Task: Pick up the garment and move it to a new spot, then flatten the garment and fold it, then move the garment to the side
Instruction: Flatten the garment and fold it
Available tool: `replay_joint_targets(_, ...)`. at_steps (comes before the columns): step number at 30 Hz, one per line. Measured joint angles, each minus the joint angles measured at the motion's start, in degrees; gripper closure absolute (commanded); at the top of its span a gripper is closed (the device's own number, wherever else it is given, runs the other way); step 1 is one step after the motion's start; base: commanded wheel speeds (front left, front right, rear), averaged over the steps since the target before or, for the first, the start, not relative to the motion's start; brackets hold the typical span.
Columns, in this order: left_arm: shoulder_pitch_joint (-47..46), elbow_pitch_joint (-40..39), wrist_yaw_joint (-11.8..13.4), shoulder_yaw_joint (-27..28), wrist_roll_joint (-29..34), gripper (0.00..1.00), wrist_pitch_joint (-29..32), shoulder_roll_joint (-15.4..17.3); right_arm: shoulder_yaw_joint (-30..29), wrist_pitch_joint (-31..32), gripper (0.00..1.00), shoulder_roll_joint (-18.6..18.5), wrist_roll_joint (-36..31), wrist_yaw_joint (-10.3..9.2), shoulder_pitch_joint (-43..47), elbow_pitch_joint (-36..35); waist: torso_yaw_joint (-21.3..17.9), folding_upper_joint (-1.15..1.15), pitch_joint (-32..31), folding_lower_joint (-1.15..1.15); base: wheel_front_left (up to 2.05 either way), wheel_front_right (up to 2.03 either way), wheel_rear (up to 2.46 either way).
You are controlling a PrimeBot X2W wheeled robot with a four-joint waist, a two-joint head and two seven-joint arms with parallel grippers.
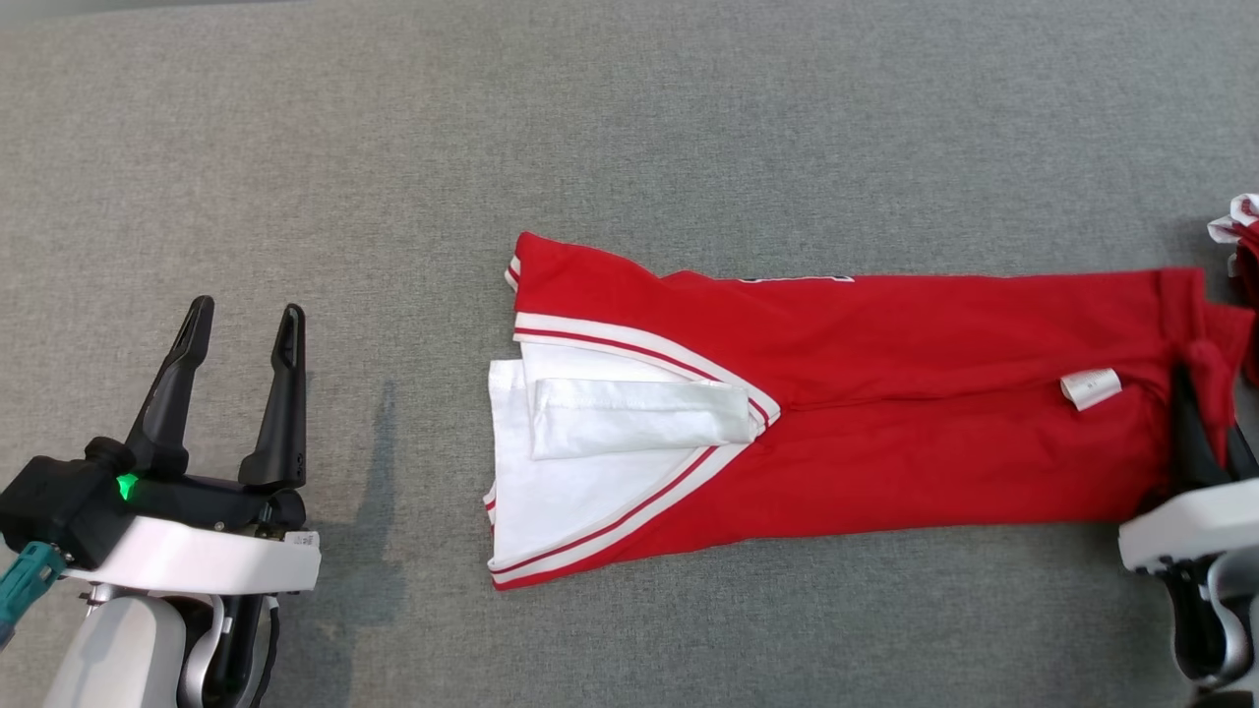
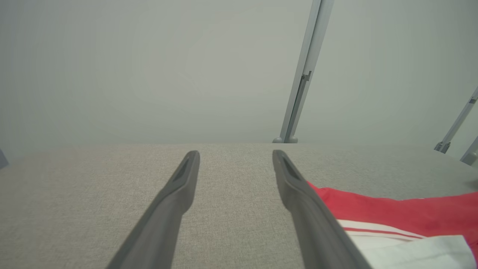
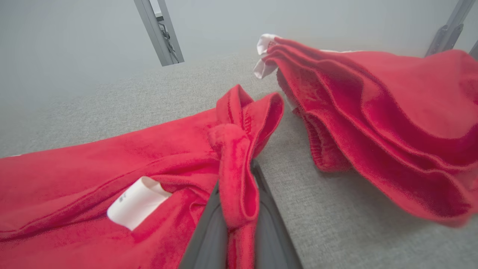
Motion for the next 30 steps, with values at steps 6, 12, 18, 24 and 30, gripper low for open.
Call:
replay_joint_targets(6,-0.01,0.23,-0.03,0.37,0.12,0.00,0.00,0.01,4.04,3.86,1.00,2.47,-1.14,-0.02,-1.04,-8.27,-0.84,0.00,0.12,0.00,0.00,0.00,0.00)
replay_joint_targets(12,-0.09,0.51,-0.22,0.02,0.31,0.00,0.00,0.01,13.97,10.21,1.00,4.34,-1.13,-0.02,-1.03,-21.76,-1.10,0.00,0.04,0.00,0.00,0.00,0.00)
replay_joint_targets(18,-1.21,0.79,-0.47,-1.20,0.30,0.00,0.02,-0.13,29.08,10.76,1.00,4.66,5.27,-0.02,-2.96,-28.24,0.01,0.00,0.64,0.00,0.00,0.00,0.00)
replay_joint_targets(24,-2.43,1.57,-0.74,-2.72,0.30,0.00,0.09,-0.77,39.92,6.73,1.00,4.68,10.22,-0.02,-7.33,-23.29,1.90,0.00,1.43,0.00,0.00,0.00,0.00)
replay_joint_targets(30,-3.52,2.71,-1.10,-4.25,0.31,0.00,0.09,-1.48,48.57,2.52,1.00,4.75,15.01,-0.02,-12.15,-14.48,4.01,0.00,2.48,0.00,0.00,0.00,0.00)
